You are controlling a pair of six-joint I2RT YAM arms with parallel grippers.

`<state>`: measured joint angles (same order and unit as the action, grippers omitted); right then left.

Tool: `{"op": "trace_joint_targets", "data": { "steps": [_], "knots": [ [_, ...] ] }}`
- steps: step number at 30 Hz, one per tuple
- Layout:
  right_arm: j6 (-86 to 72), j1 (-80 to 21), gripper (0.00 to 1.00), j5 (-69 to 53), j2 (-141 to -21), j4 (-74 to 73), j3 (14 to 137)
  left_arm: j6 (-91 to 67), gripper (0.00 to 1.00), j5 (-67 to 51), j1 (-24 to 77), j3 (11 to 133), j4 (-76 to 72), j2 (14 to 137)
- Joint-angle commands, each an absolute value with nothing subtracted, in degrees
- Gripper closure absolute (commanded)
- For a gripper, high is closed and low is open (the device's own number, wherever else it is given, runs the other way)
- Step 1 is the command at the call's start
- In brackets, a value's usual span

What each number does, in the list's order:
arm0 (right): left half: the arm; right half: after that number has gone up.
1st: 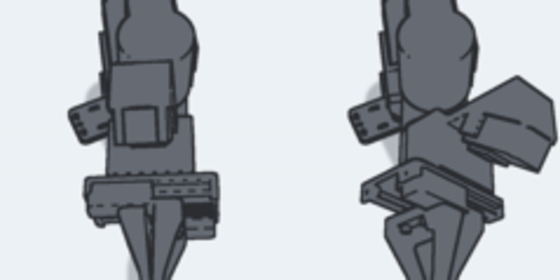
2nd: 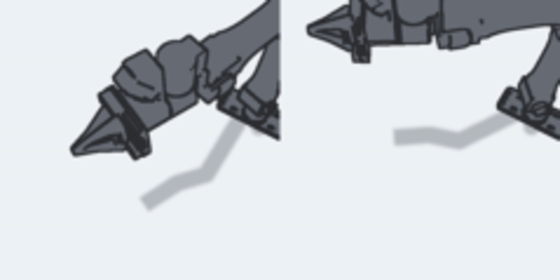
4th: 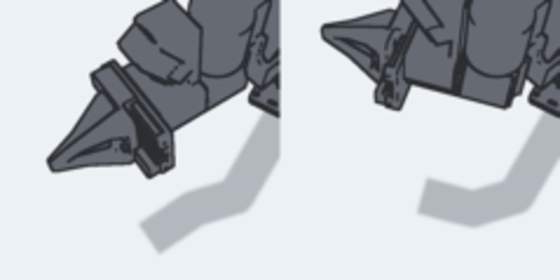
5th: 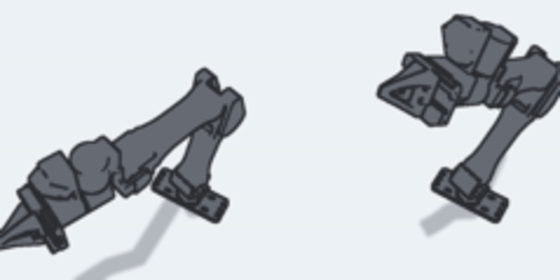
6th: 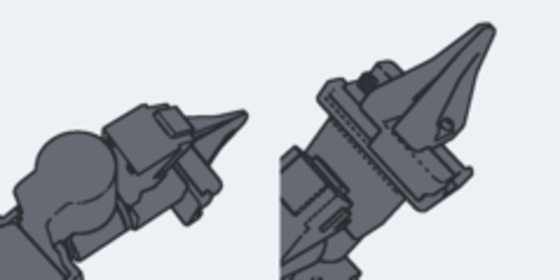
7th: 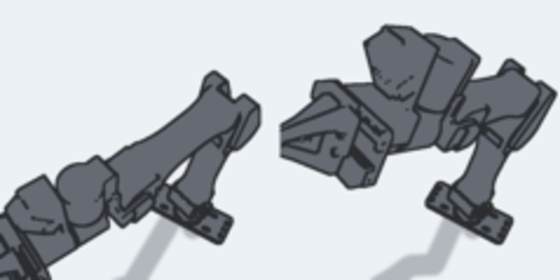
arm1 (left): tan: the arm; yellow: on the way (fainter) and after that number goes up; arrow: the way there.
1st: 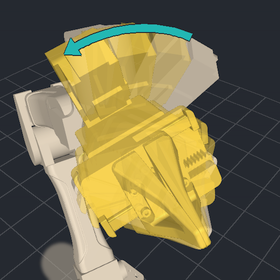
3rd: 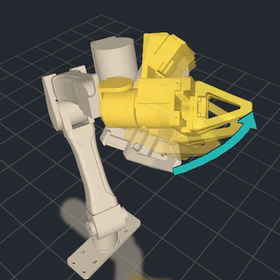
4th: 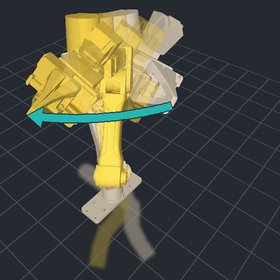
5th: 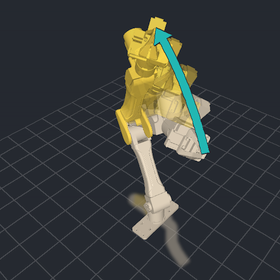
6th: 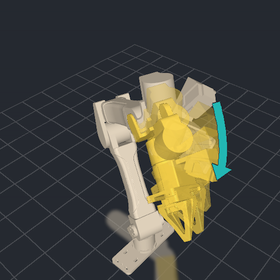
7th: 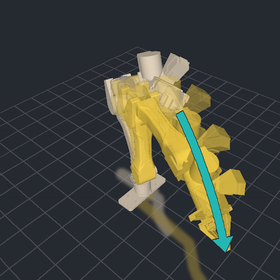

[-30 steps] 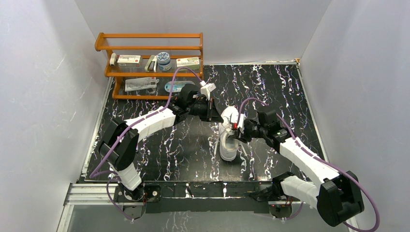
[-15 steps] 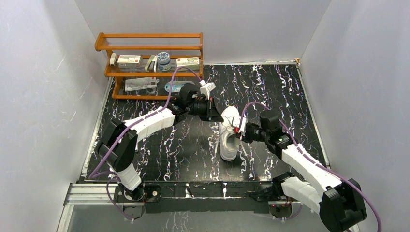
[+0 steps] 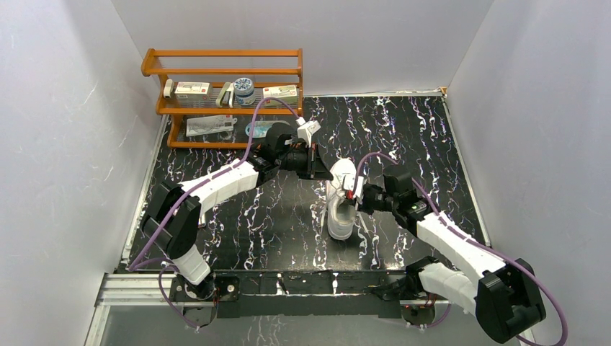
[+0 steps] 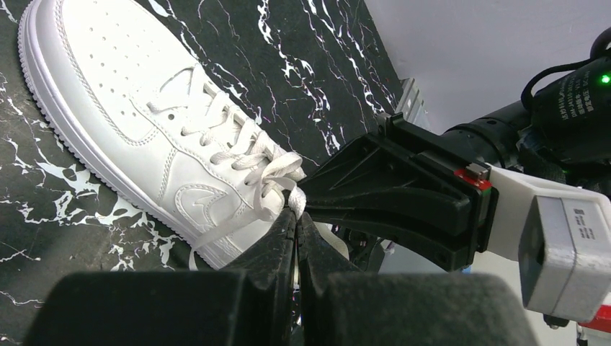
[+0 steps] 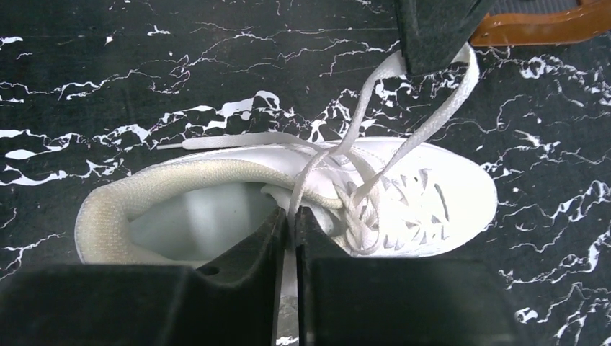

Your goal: Tie the shoes

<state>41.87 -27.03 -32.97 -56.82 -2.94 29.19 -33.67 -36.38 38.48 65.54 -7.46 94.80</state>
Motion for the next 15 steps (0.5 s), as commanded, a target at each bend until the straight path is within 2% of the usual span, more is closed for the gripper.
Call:
{"op": "trace_joint_targets", "data": {
  "steps": [1, 3, 10, 15],
  "knots": [
    [38.73, -27.17, 0.89, -30.81, -57.89, -6.70, 32.01, -32.96, 1.00, -36.73, 38.76, 67.86, -6.90, 90.75],
    [35.89, -27.24, 1.00, -29.63, -57.99, -10.16, 34.78, -32.35, 1.00, -36.70, 38.76, 68.25, -5.89, 90.72],
    [8.66, -27.19, 1.00, -25.37, -65.06, -29.00, 49.78, -31.90, 1.00, -37.03, 38.73, 67.63, -4.67, 89.45],
    [-8.47, -27.27, 1.00, -24.95, -64.05, -26.99, 50.36, -32.78, 1.00, -38.03, 38.69, 65.79, -4.84, 88.32]
  ]
}}
